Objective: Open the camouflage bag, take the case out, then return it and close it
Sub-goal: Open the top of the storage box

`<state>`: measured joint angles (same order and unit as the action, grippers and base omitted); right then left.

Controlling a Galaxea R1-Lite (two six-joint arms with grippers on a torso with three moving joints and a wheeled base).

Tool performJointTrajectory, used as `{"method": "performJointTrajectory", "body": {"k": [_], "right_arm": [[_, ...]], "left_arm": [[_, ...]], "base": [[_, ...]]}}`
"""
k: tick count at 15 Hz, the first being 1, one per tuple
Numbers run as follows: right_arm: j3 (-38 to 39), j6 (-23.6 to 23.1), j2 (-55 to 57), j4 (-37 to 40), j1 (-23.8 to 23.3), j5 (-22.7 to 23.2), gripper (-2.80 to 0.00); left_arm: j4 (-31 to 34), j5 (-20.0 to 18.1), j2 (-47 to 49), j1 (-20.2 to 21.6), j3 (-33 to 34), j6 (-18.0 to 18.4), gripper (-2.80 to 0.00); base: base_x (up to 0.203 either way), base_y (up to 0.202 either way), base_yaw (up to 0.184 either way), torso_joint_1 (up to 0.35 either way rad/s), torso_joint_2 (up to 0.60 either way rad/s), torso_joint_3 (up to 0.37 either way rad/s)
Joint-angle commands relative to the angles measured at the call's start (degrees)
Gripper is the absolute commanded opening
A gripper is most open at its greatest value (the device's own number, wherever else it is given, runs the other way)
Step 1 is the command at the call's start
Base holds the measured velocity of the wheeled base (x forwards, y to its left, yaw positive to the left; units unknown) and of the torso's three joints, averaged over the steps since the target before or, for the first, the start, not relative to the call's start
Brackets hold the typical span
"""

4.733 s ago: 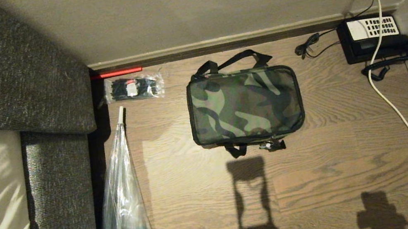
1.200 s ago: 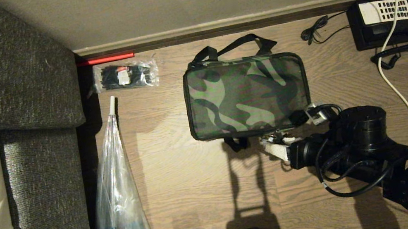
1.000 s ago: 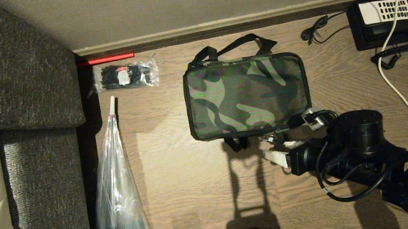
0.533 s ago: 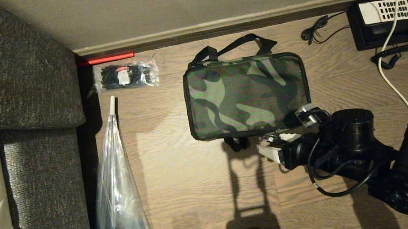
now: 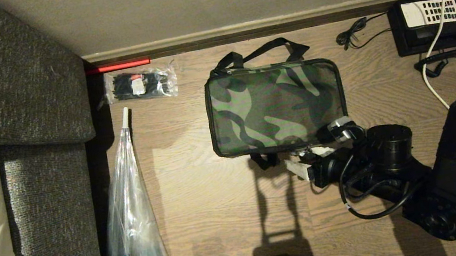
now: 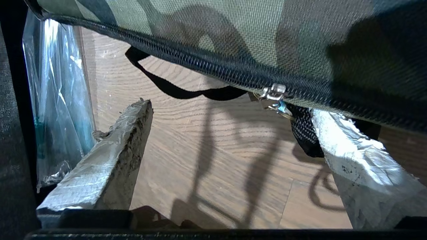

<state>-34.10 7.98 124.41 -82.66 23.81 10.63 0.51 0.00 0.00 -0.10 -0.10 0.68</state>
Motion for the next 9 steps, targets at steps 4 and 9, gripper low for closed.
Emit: {"method": "performJointTrajectory", "body": {"k": [4,9], "right_arm": [[-1.11,3.10,1.27,-2.15,0.10,0.16,0.00],[-1.24,5.00,-0.87,-2.24,0.27,0.71,0.00]], "left_arm": [[0.02,0.00,0.00,0.01,0.01,0.02,-2.80],[0.02,0.00,0.00,0.01,0.01,0.02,-2.80]], "base": [[0.000,0.000,0.000,0.000,0.00,0.000],[0.000,0.000,0.000,0.000,0.00,0.000]]}}
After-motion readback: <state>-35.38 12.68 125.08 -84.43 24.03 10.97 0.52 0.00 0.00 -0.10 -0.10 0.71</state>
